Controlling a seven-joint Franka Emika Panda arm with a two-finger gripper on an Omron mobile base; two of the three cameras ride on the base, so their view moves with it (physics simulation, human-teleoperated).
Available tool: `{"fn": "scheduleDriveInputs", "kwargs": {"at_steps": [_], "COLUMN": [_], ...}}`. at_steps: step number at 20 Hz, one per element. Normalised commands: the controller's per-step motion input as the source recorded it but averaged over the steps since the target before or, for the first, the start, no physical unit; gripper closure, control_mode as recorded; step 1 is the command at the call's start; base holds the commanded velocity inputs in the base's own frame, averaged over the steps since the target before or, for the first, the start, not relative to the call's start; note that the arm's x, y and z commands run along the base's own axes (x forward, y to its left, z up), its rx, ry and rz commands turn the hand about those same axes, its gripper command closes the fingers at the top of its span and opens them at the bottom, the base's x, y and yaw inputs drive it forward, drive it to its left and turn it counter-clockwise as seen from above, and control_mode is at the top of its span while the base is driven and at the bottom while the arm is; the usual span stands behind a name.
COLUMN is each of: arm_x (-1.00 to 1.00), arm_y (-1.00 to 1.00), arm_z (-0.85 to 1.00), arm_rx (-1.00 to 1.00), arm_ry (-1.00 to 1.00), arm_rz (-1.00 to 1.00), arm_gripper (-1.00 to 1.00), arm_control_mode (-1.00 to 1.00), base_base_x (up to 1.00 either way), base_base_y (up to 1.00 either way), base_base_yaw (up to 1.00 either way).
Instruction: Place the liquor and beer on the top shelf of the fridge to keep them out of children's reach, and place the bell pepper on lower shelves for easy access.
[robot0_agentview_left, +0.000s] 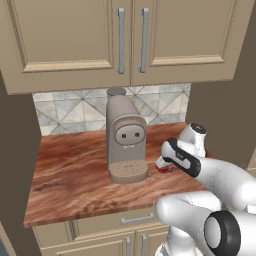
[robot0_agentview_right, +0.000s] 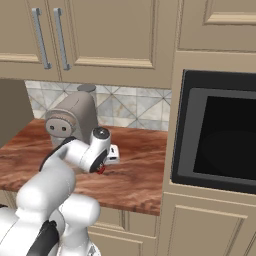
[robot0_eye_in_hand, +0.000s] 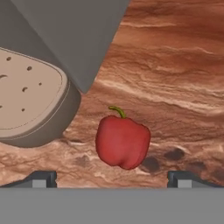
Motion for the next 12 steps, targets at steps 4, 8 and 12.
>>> {"fn": "scheduleDriveInputs", "kwargs": {"at_steps": [4,8,12], "arm_x": [0.00,0.00,0.00], "arm_y": [0.03,0.15,0.23], "arm_z": [-0.16,-0.10,-0.03], "arm_rx": [0.10,0.09,0.07], "arm_ry": [0.00,0.00,0.00], "arm_rz": [0.00,0.00,0.00], "arm_gripper": [-1.00,-1.00,-1.00], "arm_control_mode": [-1.00,-1.00,-1.00], "base_base_x": [0.00,0.00,0.00], "base_base_y": [0.00,0.00,0.00], "base_base_yaw": [0.00,0.00,0.00]}}
